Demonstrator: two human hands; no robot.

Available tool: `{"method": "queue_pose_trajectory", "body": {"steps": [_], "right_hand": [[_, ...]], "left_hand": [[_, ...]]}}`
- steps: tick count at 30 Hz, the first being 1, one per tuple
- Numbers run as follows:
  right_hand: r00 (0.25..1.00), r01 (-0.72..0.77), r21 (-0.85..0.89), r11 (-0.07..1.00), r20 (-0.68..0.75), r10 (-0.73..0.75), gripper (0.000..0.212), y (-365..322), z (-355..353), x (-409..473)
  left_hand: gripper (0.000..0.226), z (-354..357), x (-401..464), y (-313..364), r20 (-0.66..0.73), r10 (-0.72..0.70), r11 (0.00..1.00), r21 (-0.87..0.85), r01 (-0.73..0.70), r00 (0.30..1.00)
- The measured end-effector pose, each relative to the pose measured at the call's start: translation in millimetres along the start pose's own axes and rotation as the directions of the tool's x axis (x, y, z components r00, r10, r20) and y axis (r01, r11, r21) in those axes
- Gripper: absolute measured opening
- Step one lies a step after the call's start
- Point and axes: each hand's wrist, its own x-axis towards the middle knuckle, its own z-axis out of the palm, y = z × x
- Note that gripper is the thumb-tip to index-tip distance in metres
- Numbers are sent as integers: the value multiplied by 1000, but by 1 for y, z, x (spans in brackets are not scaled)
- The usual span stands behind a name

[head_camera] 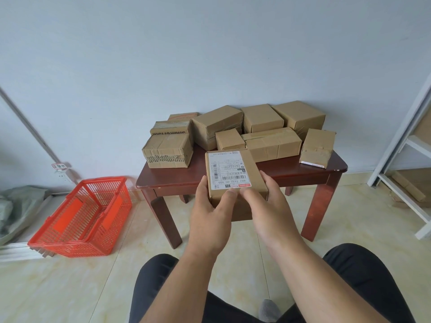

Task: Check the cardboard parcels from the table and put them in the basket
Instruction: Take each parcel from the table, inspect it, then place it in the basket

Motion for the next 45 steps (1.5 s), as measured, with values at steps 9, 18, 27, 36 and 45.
{"method": "queue_pose_trajectory", "body": {"steps": [9, 18, 27, 36, 45], "right_hand": [[1000, 3, -62, 998, -18, -4, 44, -1, -1, 4], [998, 7, -87, 996, -56, -12, 42, 8, -4, 12], [993, 117, -173, 978, 43, -112, 55, 13, -4, 9], [994, 107, -267, 958, 17, -107, 47, 24, -7, 25], [993, 96, -278, 956, -38, -111, 70, 24, -4, 11]], "left_hand": [[47, 2, 6, 2, -55, -2, 1000, 25, 4, 999], [52, 3, 1, -4, -42, 45, 995, 91, -41, 998], [76, 1, 14, 3, -115, 86, 985, 159, -67, 990], [55, 1, 5, -7, -123, 84, 982, 179, -62, 989], [54, -2, 11, -3, -138, 69, 994, 91, -57, 988]]}}
